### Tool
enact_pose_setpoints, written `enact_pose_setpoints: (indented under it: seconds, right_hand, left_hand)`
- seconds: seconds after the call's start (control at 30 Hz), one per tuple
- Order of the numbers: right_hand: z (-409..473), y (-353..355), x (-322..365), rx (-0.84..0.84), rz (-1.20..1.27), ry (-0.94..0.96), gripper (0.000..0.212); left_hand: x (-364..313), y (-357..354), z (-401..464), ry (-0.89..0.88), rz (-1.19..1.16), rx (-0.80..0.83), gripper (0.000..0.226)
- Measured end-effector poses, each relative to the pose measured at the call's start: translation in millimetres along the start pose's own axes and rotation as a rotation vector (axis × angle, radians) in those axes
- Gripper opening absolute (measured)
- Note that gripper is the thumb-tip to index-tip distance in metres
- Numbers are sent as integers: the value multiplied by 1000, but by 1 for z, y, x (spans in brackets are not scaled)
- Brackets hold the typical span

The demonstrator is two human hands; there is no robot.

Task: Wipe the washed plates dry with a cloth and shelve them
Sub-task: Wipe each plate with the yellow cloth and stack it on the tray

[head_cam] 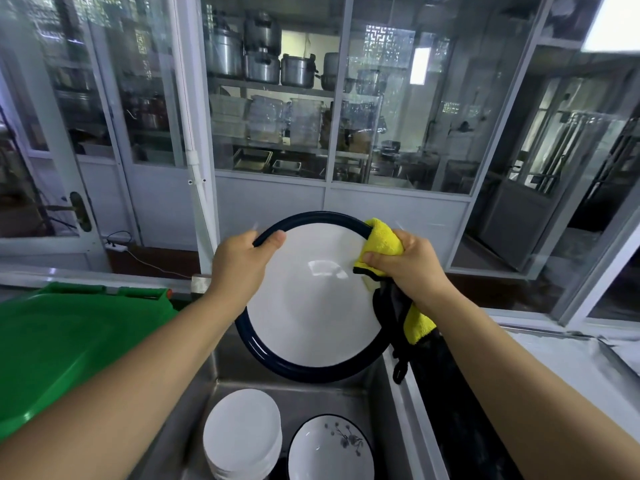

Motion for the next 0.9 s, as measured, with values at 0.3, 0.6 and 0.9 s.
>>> enact_pose_setpoints:
  seconds: [0.3,0.6,0.9]
  right_hand:
    - [-1,-5,-40,-168,278,-162,11]
    - [-13,-30,-73,-238,625,-259,17]
    - [-34,-13,-44,-600,168,205,30]
  left_hand:
    - [27,-2,-22,291,-316,-355,49]
    - [38,-33,-43,557,-426,-415,29]
    - [-14,-53,-31,442,-581,5,31]
Point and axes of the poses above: each hand's wrist, its own z-axis towards the middle knuckle, its own y-axis out of the back of the hand, x = y × z, the point moved 5 cm from there along z, towards the middle knuckle, and after that the axes turned 15 degrees about -y, right-handed, at the moved point
